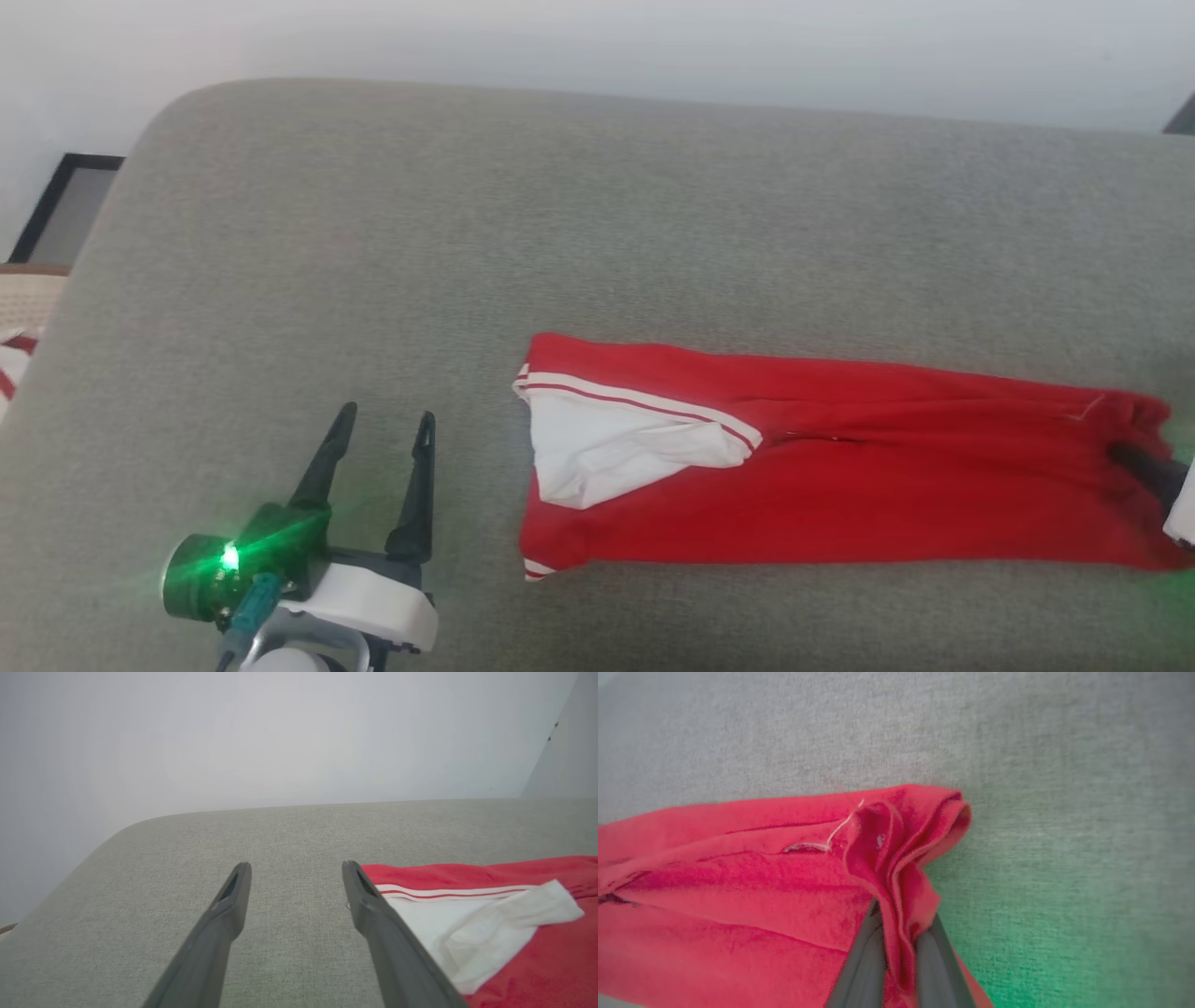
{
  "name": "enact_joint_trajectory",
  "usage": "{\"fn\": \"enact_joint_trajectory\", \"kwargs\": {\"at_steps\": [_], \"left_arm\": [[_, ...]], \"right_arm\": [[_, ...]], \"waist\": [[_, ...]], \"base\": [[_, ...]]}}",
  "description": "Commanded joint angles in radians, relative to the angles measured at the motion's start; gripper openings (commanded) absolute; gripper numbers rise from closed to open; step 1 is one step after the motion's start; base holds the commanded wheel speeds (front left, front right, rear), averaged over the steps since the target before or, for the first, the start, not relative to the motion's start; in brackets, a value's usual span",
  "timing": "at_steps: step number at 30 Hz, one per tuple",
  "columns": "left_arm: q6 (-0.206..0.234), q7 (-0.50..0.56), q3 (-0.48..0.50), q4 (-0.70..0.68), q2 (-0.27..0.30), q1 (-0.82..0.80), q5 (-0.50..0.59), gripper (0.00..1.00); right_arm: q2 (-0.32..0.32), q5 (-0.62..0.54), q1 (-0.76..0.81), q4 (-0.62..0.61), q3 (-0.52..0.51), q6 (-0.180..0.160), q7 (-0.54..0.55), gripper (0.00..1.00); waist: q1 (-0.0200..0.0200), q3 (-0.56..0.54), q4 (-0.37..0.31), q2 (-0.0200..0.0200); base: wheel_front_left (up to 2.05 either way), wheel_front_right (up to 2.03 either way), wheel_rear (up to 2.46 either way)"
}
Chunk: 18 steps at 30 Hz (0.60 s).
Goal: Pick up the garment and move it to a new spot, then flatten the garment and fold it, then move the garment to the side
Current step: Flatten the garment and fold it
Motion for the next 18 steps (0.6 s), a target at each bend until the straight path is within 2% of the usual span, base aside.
{"fn": "enact_joint_trajectory", "kwargs": {"at_steps": [1, 7, 14, 18], "left_arm": [[-0.008, -0.004, 0.017, 0.000, -0.005, 0.009, 0.010, 1.00], [-0.028, -0.004, 0.056, -0.005, -0.026, 0.015, 0.033, 1.00], [-0.052, -0.004, 0.086, -0.019, -0.046, -0.002, 0.047, 1.00], [-0.061, -0.004, 0.103, -0.014, -0.055, -0.002, 0.060, 1.00]], "right_arm": [[-0.013, 0.003, 0.005, 0.013, -0.005, -0.003, -0.012, 0.00], [-0.084, -0.009, 0.014, 0.046, -0.043, -0.002, -0.094, 0.00], [-0.207, 0.033, 0.059, 0.166, -0.121, -0.002, -0.194, 0.00], [-0.235, 0.033, 0.076, 0.099, -0.130, -0.001, -0.225, 0.00]], "waist": [[0.0000, 0.004, -0.015, -0.0001], [0.0000, 0.014, -0.046, -0.0001], [0.0000, 0.029, -0.068, -0.0001], [0.0000, 0.024, -0.083, -0.0001]], "base": [[0.00, 0.00, 0.00], [0.00, 0.00, 0.00], [0.00, 0.00, 0.00], [0.00, 0.00, 0.00]]}}
